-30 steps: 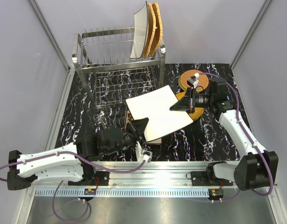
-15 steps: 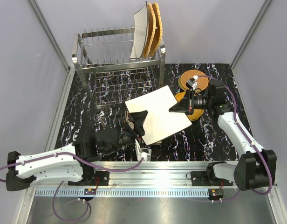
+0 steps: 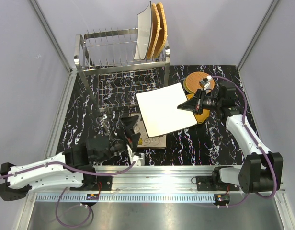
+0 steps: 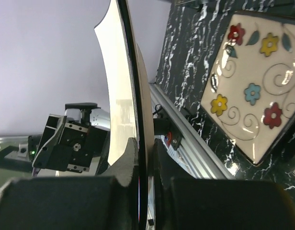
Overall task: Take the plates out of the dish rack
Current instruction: Place the plate on the table
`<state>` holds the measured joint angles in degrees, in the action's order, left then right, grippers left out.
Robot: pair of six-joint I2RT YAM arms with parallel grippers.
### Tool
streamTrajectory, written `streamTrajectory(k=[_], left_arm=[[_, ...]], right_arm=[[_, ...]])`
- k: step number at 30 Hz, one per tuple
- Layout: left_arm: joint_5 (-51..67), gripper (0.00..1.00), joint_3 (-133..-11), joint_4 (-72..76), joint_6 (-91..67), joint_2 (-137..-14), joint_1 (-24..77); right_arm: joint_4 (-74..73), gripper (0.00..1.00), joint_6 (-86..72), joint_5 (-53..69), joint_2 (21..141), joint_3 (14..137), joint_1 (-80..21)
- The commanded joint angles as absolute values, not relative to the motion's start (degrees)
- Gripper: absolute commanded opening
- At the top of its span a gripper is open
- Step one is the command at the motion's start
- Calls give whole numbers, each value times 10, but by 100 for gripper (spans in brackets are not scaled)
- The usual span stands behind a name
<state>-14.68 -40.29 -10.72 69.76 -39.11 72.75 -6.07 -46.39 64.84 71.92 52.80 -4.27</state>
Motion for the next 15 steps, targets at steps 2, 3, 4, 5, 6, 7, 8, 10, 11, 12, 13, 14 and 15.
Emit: streamTrajectory(k=[2, 3, 4, 5, 6, 7, 8, 10, 11, 12, 13, 14, 15], left_arm=[[-185, 99, -404, -162, 643, -349, 728], [-192, 99, -406, -177, 634, -337, 728], [-197, 99, -408, -181, 629, -333, 728], [-202, 99, -415, -183, 624, -330, 728], [-207, 99, -418, -184, 618, -328, 728], [-217, 99, -425, -186, 607, -329, 728], [-224, 99, -437, -185, 599, -330, 728], [-246, 99, -452, -178, 570, -341, 728], [-254, 99, -459, -173, 558, -346, 728], [-264, 99, -478, -164, 535, -352, 728], [-279, 99, -489, -162, 523, -365, 728], [-287, 99, -502, -161, 513, -373, 728], [-308, 99, -524, -154, 485, -379, 727]], right_arm=[[-60, 0, -440, 632, 709, 545, -38], [-68, 0, -434, 615, 709, 544, -39], [-75, 0, -428, 606, 709, 544, -40], [-81, 0, -418, 587, 709, 541, -40], [-85, 0, -415, 580, 709, 539, -41], [-90, 0, -410, 571, 709, 536, -43], [-97, 0, -396, 550, 708, 534, -45], [-114, 0, -385, 533, 708, 529, -61], [-116, 0, -381, 526, 704, 523, -67], [-119, 0, -382, 506, 701, 519, -73], [-116, 0, -386, 496, 697, 508, -85], [-110, 0, -396, 485, 688, 500, -90], [-98, 0, -402, 463, 684, 493, -96]])
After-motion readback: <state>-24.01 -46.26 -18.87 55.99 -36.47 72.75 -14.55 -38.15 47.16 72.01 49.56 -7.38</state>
